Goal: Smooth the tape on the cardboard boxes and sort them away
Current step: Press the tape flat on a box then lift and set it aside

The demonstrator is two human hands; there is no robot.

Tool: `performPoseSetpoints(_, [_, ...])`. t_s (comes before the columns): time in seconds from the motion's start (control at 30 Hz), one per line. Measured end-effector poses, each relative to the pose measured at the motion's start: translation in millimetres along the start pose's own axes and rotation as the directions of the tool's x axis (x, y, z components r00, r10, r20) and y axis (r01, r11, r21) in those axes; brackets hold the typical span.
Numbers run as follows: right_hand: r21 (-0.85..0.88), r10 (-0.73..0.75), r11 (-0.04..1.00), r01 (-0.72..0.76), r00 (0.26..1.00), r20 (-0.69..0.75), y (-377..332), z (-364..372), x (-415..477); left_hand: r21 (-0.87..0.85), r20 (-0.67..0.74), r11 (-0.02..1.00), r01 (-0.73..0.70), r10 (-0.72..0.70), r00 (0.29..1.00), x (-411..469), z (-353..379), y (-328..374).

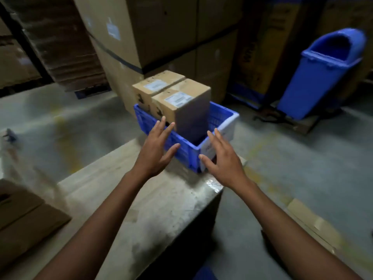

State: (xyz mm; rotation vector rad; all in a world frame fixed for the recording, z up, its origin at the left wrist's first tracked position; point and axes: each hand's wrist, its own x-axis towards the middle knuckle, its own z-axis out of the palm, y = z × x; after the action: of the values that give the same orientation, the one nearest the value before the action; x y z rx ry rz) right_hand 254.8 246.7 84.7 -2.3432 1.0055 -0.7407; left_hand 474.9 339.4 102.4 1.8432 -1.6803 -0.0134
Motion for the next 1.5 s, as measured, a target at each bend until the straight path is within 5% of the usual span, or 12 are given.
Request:
performPoseSetpoints(0.23, [0.051,0.391,0.920,-0.388,0.904,-0.171,114,-66,-77,-0.401,0.233,0.911,0.100,-0.004,0.972,41,133,109])
performPoseSetpoints(0.4, [0.116,0.620,0.783,-0.611,0.751,-0.227,175,-90,-131,-0.412,0.487,0.897,0.159,0.069,0.870,50,225,162])
performPoseSetpoints(0.6, [0.167,0.779,0.613,-0.772,0.555,-0.291,251,-116,-162,-0.407,0.631,0.901,0.152,0.158,0.759,90,322,207])
performPoseSetpoints(0.73, [0.262,0.864,0.483,-0.836,0.406,-0.297,298,-123,-169,-0.474,0.763,0.732,0.489,0.064,0.643,121,394,223])
performPoseSetpoints(0.87, [0.588,0.965,0.259,-0.767,0.172,-0.200,348,-129,-174,-0.351,0.900,0.423,0.836,-0.094,0.426,146,461,239])
performPoseSetpoints(1.03, [0.883,0.995,-0.057,-0.466,-0.095,0.014,409,-127,-186,-0.248,0.934,0.514,0.821,-0.097,0.343,160,530,258])
performPoseSetpoints(1.27, [0.880,0.978,-0.168,-0.444,-0.187,0.093,507,-108,-221,-0.089,0.952,0.416,0.905,-0.230,0.200,165,645,260])
performPoseSetpoints(1.5, [0.870,0.970,-0.213,-0.444,-0.201,0.135,634,-53,-260,-0.018,0.952,0.440,0.898,-0.266,0.150,123,772,227])
